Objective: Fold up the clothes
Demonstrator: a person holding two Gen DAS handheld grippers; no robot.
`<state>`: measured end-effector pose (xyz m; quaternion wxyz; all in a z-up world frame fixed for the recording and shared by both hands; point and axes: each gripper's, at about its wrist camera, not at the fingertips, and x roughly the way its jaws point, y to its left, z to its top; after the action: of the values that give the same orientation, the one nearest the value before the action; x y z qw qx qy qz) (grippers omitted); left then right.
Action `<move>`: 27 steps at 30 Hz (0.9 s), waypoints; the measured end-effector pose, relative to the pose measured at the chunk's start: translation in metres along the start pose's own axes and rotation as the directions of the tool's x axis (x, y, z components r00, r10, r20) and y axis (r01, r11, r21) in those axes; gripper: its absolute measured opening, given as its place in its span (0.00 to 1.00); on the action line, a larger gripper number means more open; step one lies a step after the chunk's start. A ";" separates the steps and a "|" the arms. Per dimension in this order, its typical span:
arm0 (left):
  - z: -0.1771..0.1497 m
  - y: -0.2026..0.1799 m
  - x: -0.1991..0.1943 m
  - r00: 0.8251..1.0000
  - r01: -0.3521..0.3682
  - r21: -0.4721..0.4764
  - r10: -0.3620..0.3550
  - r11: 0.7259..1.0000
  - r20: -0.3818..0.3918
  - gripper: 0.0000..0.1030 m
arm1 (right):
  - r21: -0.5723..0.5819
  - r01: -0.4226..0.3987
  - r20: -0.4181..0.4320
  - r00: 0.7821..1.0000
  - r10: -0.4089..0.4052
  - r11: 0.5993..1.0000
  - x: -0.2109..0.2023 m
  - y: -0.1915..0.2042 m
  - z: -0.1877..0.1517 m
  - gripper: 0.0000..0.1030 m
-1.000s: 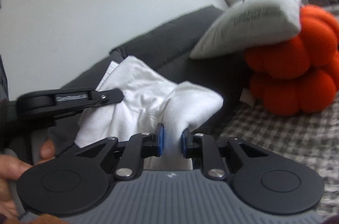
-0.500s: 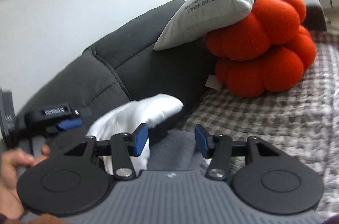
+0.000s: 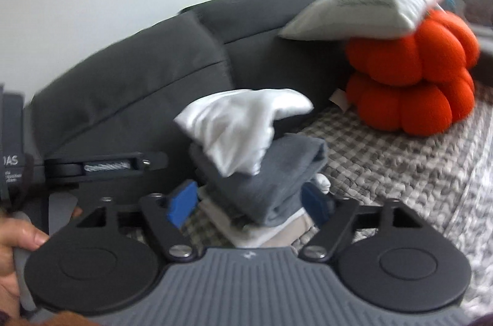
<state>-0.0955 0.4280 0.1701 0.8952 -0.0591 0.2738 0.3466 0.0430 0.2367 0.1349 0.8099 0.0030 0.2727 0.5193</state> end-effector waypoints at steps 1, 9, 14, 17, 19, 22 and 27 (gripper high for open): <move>-0.003 -0.002 -0.009 1.000 -0.025 0.024 0.025 0.999 0.009 1.00 | -0.025 0.004 0.001 1.000 -0.004 1.000 -0.003 0.005 0.000 1.00; -0.025 0.002 -0.053 0.972 -0.236 0.059 0.235 0.970 0.026 1.00 | -0.026 -0.013 -0.024 1.000 0.013 1.000 -0.016 0.029 -0.008 1.00; -0.029 0.004 -0.077 0.972 -0.232 0.031 0.231 0.972 0.048 1.00 | -0.067 -0.024 -0.023 0.999 0.022 0.997 -0.027 0.042 -0.015 1.00; -0.028 0.002 -0.083 0.975 -0.220 0.033 0.219 0.975 0.037 1.00 | -0.064 -0.020 -0.020 1.000 0.019 0.998 -0.032 0.044 -0.017 1.00; -0.028 -0.001 -0.086 0.977 -0.210 0.034 0.209 0.977 0.031 1.00 | -0.059 -0.017 -0.019 1.000 0.016 0.998 -0.035 0.045 -0.018 1.00; -0.032 -0.002 -0.087 0.982 -0.188 0.033 0.188 0.982 0.018 1.00 | -0.047 -0.012 -0.005 1.000 0.012 0.999 -0.038 0.043 -0.018 1.00; -0.037 -0.002 -0.084 0.983 -0.183 0.023 0.183 0.983 0.000 1.00 | -0.022 0.009 -0.004 1.000 -0.009 1.000 -0.037 0.039 -0.018 1.00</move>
<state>-0.1613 0.3662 0.1834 0.8598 -0.0238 0.2832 0.4242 -0.0098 0.2182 0.1471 0.8117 -0.0082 0.2689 0.5185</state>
